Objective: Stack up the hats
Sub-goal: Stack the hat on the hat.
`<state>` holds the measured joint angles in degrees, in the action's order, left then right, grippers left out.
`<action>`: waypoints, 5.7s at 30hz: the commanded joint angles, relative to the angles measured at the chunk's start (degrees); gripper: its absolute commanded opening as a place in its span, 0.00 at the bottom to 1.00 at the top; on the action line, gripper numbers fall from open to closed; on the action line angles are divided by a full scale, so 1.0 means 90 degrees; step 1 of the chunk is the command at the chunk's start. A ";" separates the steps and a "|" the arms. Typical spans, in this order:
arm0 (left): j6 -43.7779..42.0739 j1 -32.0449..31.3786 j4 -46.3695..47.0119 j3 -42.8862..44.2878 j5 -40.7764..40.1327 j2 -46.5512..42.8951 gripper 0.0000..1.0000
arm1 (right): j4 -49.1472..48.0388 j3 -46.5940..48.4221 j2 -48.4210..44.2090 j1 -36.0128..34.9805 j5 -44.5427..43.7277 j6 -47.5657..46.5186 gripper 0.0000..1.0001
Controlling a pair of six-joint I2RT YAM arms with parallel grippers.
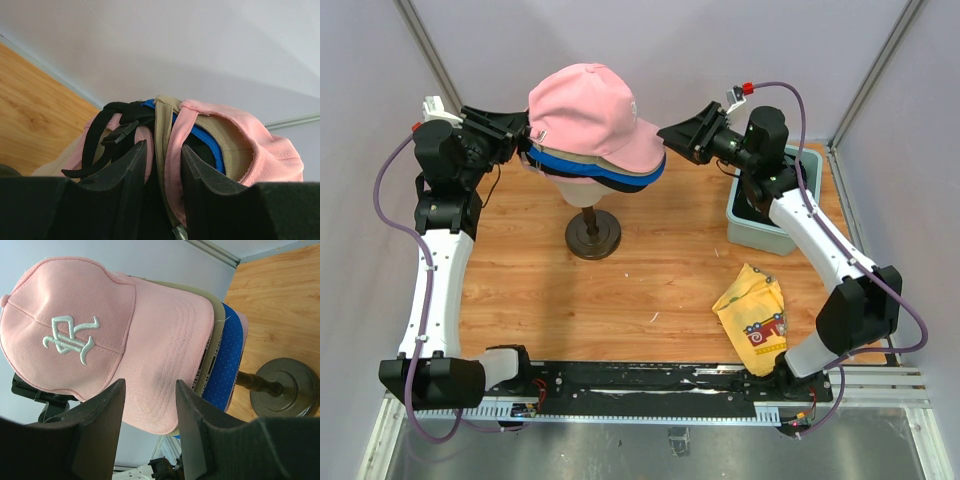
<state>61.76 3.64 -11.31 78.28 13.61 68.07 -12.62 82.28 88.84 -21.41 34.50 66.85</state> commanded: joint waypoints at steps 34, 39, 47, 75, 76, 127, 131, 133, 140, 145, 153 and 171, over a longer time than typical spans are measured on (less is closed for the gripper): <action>-0.0124 0.0025 -0.0179 -0.0230 0.0109 0.0058 0.38 | 0.0388 -0.0178 -0.0227 0.0094 -0.0478 -0.0622 0.46; -0.0121 0.0025 -0.0175 -0.0232 0.0114 0.0055 0.38 | 0.0243 -0.0187 -0.0193 0.0084 -0.0397 -0.0500 0.46; -0.0094 0.0025 -0.0142 -0.0240 0.0126 0.0054 0.38 | 0.0201 0.0016 -0.0146 -0.0010 -0.0313 -0.0451 0.46; -0.0048 0.0025 -0.0121 -0.0240 0.0175 0.0034 0.37 | -0.1911 -0.0679 -0.0322 -0.0375 -0.0308 0.1012 0.46; -0.0043 0.0025 -0.0120 -0.0235 0.0171 0.0034 0.37 | -0.2094 -0.0746 -0.0308 -0.0376 -0.0289 0.1148 0.46; -0.0246 0.0025 -0.0290 0.0162 -0.0228 -0.0063 0.36 | -0.5727 -0.0771 0.0940 -0.0658 -0.0477 0.3938 0.01; -0.0264 0.0025 -0.0414 0.0457 -0.0550 -0.0147 0.36 | -0.5827 -0.0389 0.1086 -0.0653 -0.0395 0.4223 0.01; -0.0278 0.0025 -0.0472 0.0589 -0.0733 -0.0204 0.33 | -0.5891 -0.0201 0.1186 -0.0640 -0.0378 0.4374 0.01; -0.0398 0.0025 -0.0590 0.0872 -0.1351 -0.0458 0.26 | -0.5977 0.0523 0.1561 -0.0641 -0.0269 0.4719 0.01; -0.0451 0.0026 -0.0599 0.1046 -0.1335 -0.0391 0.25 | -0.5951 0.0886 0.1764 -0.0649 -0.0220 0.4868 0.01; -0.0563 0.0035 -0.0657 0.0953 -0.1146 -0.0277 0.34 | -0.6135 0.1243 0.2040 -0.0683 -0.0169 0.5356 0.01; -0.0724 0.0108 -0.0414 0.0561 -0.0294 -0.0132 0.46 | -0.6505 0.1259 0.2218 -0.0756 -0.0157 0.5760 0.01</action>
<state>56.10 4.08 -16.82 84.29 8.23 66.65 -66.04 91.24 108.03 -27.68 33.04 116.62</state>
